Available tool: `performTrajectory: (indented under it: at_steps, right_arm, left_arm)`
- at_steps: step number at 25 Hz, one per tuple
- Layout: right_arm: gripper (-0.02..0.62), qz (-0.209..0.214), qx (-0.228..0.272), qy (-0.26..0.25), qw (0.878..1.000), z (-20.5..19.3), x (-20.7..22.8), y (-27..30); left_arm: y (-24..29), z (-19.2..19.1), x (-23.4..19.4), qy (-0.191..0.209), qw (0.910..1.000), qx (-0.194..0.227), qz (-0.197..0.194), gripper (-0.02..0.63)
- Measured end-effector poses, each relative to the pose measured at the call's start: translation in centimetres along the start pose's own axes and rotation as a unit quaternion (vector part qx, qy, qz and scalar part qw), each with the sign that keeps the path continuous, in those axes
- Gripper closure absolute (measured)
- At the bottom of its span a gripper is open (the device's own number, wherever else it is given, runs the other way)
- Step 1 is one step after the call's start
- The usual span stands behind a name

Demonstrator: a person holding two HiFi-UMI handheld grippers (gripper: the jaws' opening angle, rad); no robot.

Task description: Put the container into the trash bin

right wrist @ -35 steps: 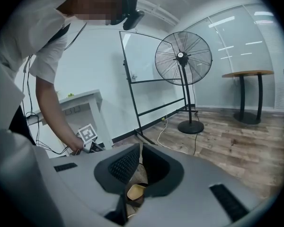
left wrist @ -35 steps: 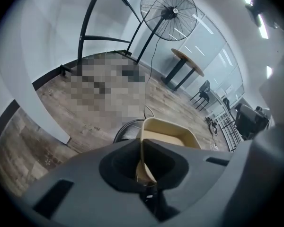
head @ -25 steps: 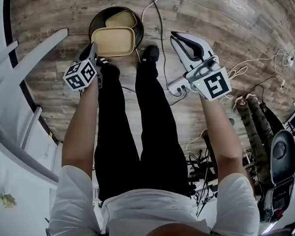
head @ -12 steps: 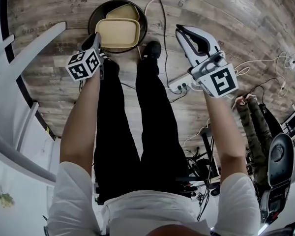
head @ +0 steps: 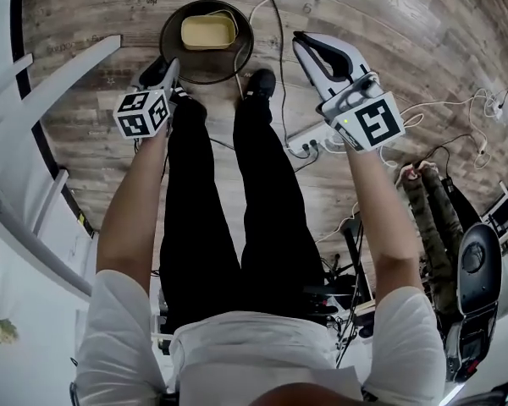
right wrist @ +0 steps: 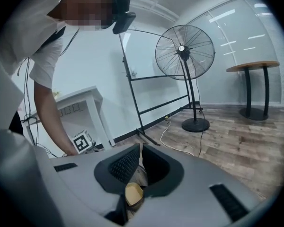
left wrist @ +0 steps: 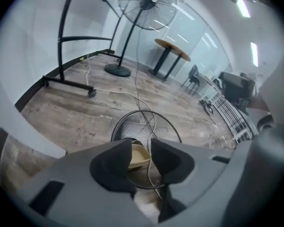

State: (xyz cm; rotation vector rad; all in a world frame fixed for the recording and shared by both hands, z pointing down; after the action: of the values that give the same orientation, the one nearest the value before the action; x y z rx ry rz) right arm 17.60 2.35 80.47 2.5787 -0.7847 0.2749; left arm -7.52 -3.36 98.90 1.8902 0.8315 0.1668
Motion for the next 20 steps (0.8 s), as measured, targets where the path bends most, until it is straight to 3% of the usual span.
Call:
performTrajectory:
  at_steps: [3,7,11,13,16,20]
  right_arm:
    - [0.554,-0.011,0.025,-0.006,1.0,3.9,-0.3,-0.8]
    - [0.554,0.005,0.048,-0.025,0.999,10.4,-2.0,-2.1]
    - [0.553,0.019,0.08,-0.05,0.995,18.8,-3.9,-5.2]
    - [0.552,0.012,0.105,-0.057,0.993,23.3,-4.8,-7.2]
    - [0.552,-0.001,0.15,-0.074,0.986,30.0,-5.5,-10.2]
    - [0.553,-0.006,0.195,-0.087,0.977,37.2,-9.1,-15.7]
  left_arm:
    - [-3.6,2.9,2.1,0.059,0.9973,0.024,-0.036,0.486]
    - [-10.4,9.4,3.3,0.069,0.9926,0.091,-0.041,0.499]
    - [-18.5,17.0,5.9,0.079,0.9803,0.173,-0.053,0.532]
    - [-23.3,20.6,7.0,0.082,0.9716,0.215,-0.056,0.54]
    - [-30.8,26.8,8.2,0.088,0.9518,0.29,-0.048,0.552]
    - [-40.9,31.4,11.2,0.118,0.9281,0.351,-0.038,0.575]
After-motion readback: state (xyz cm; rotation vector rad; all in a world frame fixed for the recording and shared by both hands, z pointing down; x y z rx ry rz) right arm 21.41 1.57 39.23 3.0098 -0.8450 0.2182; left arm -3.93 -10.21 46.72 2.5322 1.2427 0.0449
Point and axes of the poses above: the fingertips, and each gripper's own axes: y forward along the fingers, x to its right, z out of its top, the point moved 1 cm from there along -y, backward along the fingers, and after that the axes turned 8 degrees about z, right-handed, at the moved point
